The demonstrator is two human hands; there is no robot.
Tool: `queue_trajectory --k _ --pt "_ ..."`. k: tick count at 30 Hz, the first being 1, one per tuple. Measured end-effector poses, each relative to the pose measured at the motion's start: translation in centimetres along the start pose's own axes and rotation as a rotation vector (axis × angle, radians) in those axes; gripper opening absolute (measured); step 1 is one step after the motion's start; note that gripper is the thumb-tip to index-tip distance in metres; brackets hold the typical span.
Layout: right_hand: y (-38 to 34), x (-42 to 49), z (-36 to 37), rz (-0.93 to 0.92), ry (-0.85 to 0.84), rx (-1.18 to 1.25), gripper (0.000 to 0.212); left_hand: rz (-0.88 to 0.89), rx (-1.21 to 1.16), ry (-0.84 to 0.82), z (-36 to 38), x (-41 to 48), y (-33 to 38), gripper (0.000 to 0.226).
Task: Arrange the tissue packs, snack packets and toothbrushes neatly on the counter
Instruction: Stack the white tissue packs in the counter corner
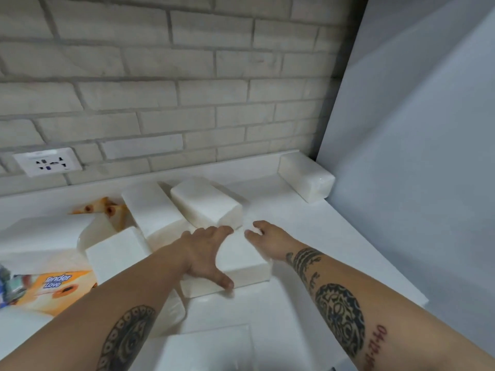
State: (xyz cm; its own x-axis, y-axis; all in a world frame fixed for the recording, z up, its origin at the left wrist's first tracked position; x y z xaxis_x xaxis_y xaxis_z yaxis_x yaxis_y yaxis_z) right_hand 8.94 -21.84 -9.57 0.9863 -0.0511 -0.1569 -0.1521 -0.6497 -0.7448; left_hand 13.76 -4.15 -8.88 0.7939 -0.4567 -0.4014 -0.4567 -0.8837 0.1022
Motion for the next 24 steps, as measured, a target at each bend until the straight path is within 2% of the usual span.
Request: queue_trajectory --k 1,3,5,7,9,12,15,17,20,24 --pt "0.7 -0.5 0.1 0.058 -0.013 0.012 0.079 0.007 0.026 -0.016 0.2 -0.3 0.3 0.135" --pt "1.6 -1.2 0.2 0.136 0.004 0.051 0.083 0.011 0.015 0.024 0.2 -0.7 1.0 0.126" --pt "1.8 -1.4 -0.5 0.136 0.055 0.068 0.08 0.02 -0.034 0.075 -0.6 -0.5 1.8 0.119" --pt "1.6 -1.6 -2.4 0.119 0.128 0.103 0.073 0.02 -0.121 0.068 -1.8 0.0 2.5 0.119" --pt "1.1 -2.1 -5.2 0.095 0.272 0.16 0.066 0.011 -0.217 0.096 -3.5 0.5 3.2 0.119" --pt "0.2 -3.4 -9.5 0.049 0.568 0.295 0.056 -0.059 -0.511 0.129 -5.9 0.8 3.8 0.114" --pt "-1.0 -3.8 -11.2 -0.057 0.723 0.381 0.053 -0.13 -0.909 0.135 -7.6 0.7 4.3 0.107" --pt "-2.0 -3.6 -10.9 -0.11 0.737 0.395 0.061 -0.151 -1.093 0.132 -8.4 0.5 5.0 0.112" --pt "-4.2 -3.1 -9.6 -0.171 0.669 0.45 0.071 -0.128 -1.21 0.146 -9.5 0.3 6.7 0.11" --pt "-4.9 -2.5 -8.8 -0.143 0.583 0.573 0.087 -0.093 -1.201 0.191 -10.5 0.5 7.9 0.066"
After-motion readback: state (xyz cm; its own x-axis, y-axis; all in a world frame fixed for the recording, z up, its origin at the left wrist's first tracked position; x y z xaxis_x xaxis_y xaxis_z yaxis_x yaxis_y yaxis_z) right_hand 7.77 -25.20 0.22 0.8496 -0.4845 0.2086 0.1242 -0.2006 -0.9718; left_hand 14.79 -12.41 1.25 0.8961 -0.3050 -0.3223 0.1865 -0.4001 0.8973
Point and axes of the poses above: each hand's wrist, its own x-axis towards the middle knuckle, its own z-axis out of the palm, y = z × x, the point moved 7 cm from there along x, towards the middle knuckle, and after that the axes turned 15 degrees about -z, right-handed, at the moved point
